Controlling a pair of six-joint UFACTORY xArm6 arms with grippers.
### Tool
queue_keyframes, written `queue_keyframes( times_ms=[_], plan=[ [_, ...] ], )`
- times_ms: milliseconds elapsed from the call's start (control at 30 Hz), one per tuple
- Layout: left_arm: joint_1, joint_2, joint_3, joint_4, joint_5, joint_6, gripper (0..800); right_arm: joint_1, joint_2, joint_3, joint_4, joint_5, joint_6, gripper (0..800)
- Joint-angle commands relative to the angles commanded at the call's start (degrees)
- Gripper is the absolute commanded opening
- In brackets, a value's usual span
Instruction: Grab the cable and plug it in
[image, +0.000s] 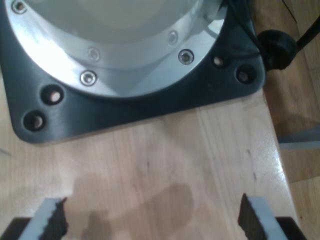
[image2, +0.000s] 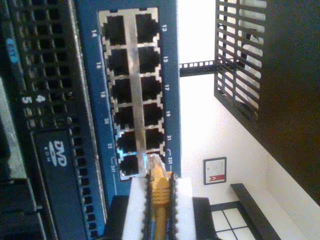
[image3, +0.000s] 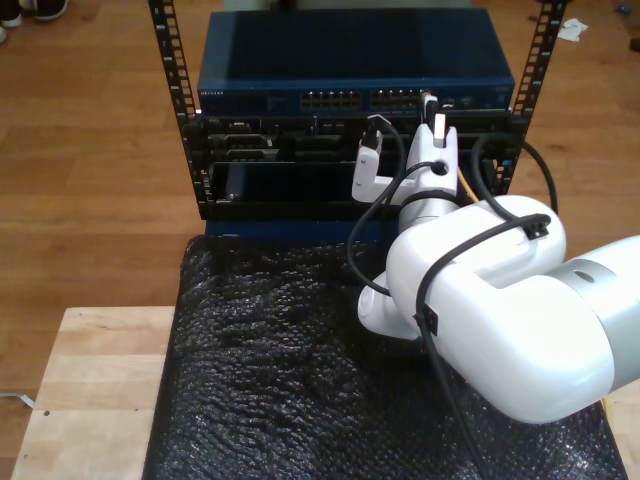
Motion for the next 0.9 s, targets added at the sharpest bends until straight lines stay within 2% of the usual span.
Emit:
queue_keyframes(
  times_ms=[900],
  plan=[
    [0.0,0.0,-0.1,0.0,0.0,0.0,800,-0.2,-0.2,0.7,-0.1,-0.6,-0.4,0]
  ],
)
